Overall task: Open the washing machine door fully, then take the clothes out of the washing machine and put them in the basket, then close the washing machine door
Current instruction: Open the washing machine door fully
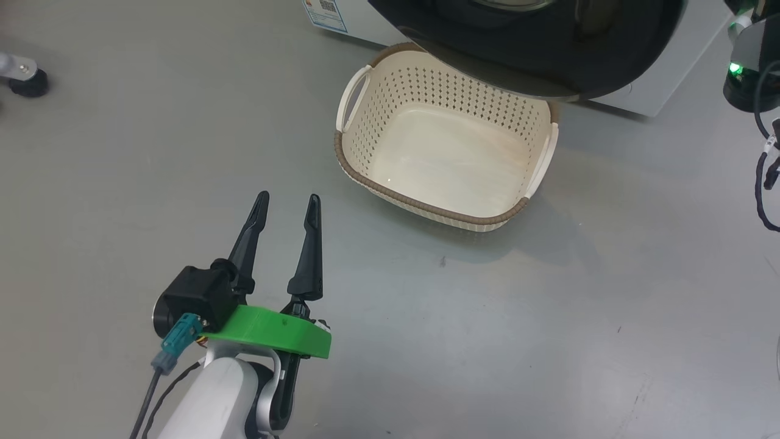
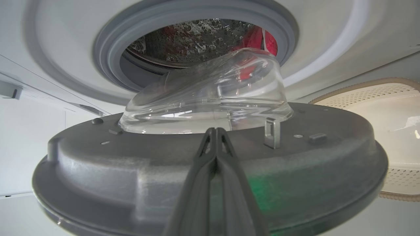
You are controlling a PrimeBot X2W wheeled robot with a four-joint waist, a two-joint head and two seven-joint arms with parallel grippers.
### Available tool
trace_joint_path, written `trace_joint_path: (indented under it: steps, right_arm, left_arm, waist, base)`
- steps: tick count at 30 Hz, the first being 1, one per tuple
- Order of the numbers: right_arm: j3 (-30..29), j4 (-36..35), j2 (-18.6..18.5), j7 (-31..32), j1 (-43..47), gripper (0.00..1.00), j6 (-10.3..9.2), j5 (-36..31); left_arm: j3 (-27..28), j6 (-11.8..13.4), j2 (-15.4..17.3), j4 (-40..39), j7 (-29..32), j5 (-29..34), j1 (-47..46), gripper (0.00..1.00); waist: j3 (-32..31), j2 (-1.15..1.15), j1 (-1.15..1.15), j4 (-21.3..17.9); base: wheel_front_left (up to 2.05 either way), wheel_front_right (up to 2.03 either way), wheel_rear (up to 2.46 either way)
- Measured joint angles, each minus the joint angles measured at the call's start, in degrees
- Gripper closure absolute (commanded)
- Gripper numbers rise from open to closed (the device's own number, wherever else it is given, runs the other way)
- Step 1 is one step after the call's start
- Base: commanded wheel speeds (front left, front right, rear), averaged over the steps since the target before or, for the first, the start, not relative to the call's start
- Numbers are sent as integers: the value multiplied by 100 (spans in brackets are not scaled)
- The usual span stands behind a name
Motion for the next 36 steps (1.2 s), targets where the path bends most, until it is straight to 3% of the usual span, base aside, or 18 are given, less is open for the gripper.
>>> trace_joint_path:
  steps: [18,36]
  right_arm:
    - [-1,415,267,325,456,100,10,260]
    - [252,678,794,559,1034,100,76,346]
  left_arm:
    - [-99,1,0,167,0,13,16,0]
    - [-285,-20,5,282,0,213,316,0]
  waist:
    - [-479,0,0,17]
    - [-991,0,0,42]
  base:
    - [0,0,0]
    - [0,0,0]
